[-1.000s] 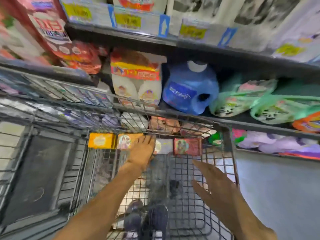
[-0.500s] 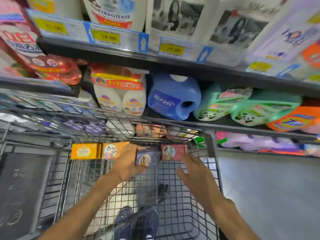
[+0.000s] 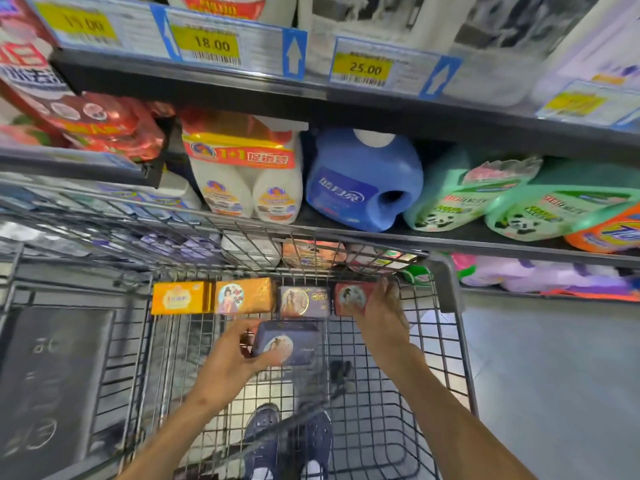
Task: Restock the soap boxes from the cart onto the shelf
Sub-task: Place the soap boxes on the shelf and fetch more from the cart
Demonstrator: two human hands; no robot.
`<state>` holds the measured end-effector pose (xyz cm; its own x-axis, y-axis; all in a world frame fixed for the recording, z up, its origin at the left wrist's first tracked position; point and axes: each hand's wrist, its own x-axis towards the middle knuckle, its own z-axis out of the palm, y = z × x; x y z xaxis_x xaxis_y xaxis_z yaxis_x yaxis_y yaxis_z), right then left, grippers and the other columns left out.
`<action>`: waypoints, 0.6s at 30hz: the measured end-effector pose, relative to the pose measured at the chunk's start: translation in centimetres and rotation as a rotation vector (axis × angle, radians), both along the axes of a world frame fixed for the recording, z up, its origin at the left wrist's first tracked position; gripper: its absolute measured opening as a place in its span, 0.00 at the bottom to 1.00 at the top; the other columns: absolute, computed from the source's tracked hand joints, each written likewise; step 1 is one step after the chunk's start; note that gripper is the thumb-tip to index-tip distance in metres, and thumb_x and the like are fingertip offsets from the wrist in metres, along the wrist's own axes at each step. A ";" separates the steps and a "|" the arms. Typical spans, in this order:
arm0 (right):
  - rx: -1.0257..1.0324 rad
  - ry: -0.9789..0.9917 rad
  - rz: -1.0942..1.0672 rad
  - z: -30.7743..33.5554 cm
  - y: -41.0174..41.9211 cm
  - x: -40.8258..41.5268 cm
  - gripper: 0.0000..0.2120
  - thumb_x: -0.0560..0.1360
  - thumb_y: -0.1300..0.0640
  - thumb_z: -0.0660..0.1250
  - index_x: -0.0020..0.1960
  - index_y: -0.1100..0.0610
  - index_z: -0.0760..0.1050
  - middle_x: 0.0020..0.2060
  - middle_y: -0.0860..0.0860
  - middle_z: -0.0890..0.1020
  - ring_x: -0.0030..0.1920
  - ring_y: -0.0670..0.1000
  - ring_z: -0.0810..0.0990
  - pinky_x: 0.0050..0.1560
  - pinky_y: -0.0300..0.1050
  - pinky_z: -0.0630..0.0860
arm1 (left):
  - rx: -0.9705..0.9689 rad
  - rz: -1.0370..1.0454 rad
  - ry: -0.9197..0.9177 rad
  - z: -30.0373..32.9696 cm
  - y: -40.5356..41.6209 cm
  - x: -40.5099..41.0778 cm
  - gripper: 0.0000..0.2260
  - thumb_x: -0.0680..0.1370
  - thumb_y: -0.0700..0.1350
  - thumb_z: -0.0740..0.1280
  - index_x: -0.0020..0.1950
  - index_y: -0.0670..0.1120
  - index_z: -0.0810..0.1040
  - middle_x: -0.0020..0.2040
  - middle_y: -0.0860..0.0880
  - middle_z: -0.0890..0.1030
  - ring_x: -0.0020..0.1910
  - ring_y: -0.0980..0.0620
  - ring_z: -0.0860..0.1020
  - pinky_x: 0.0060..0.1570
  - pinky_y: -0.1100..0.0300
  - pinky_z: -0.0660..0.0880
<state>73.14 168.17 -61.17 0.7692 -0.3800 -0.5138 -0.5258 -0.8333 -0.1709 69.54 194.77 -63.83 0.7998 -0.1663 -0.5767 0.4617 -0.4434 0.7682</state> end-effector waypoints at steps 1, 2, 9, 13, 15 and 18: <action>0.038 -0.010 -0.037 -0.3 0.0 0.2 0.41 0.79 0.42 0.64 0.79 0.64 0.48 0.77 0.65 0.55 0.78 0.62 0.56 0.75 0.54 0.60 | 0.007 0.001 0.004 0.0 -0.1 -0.2 0.23 0.68 0.47 0.81 0.58 0.56 0.76 0.54 0.52 0.82 0.53 0.54 0.81 0.52 0.55 0.81; 0.065 -0.028 -0.062 -0.6 -0.1 0.3 0.42 0.77 0.43 0.67 0.79 0.63 0.49 0.77 0.64 0.55 0.78 0.62 0.56 0.75 0.54 0.59 | 0.015 0.001 0.006 0.2 -0.1 -0.4 0.23 0.68 0.47 0.81 0.58 0.56 0.75 0.54 0.51 0.82 0.52 0.54 0.81 0.49 0.58 0.81; 0.176 -0.199 -0.187 -1.0 -0.9 -0.8 0.36 0.68 0.48 0.78 0.68 0.55 0.62 0.62 0.54 0.75 0.63 0.56 0.71 0.65 0.58 0.72 | 0.010 0.039 -0.012 1.0 -0.3 -1.0 0.25 0.69 0.50 0.80 0.63 0.55 0.76 0.55 0.55 0.83 0.50 0.61 0.81 0.46 0.64 0.80; 0.296 -0.313 -0.230 0.4 -1.6 -1.9 0.27 0.70 0.59 0.76 0.63 0.49 0.67 0.55 0.46 0.79 0.57 0.48 0.78 0.60 0.52 0.77 | 0.018 0.049 -0.061 2.0 0.4 -1.0 0.21 0.70 0.50 0.79 0.60 0.60 0.78 0.54 0.58 0.84 0.52 0.56 0.82 0.50 0.62 0.80; 0.347 -0.301 -0.189 1.6 -1.7 -2.4 0.25 0.71 0.63 0.73 0.63 0.47 0.72 0.54 0.45 0.79 0.55 0.45 0.79 0.60 0.47 0.78 | 0.017 0.051 -0.072 2.9 0.8 -1.0 0.20 0.70 0.50 0.79 0.59 0.60 0.79 0.53 0.59 0.84 0.52 0.55 0.82 0.53 0.57 0.80; 0.370 -0.305 -0.120 4.5 -1.5 -3.7 0.24 0.71 0.65 0.73 0.63 0.46 0.77 0.56 0.46 0.76 0.55 0.45 0.78 0.60 0.40 0.77 | 0.015 0.059 -0.098 5.6 1.0 -0.9 0.21 0.70 0.51 0.79 0.60 0.61 0.79 0.55 0.58 0.84 0.53 0.57 0.82 0.55 0.56 0.79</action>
<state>69.47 166.64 -56.62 0.8675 -0.3100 -0.3890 -0.4943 -0.6240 -0.6052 68.69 195.82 -58.23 0.8606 -0.1089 -0.4976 0.4107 -0.4295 0.8043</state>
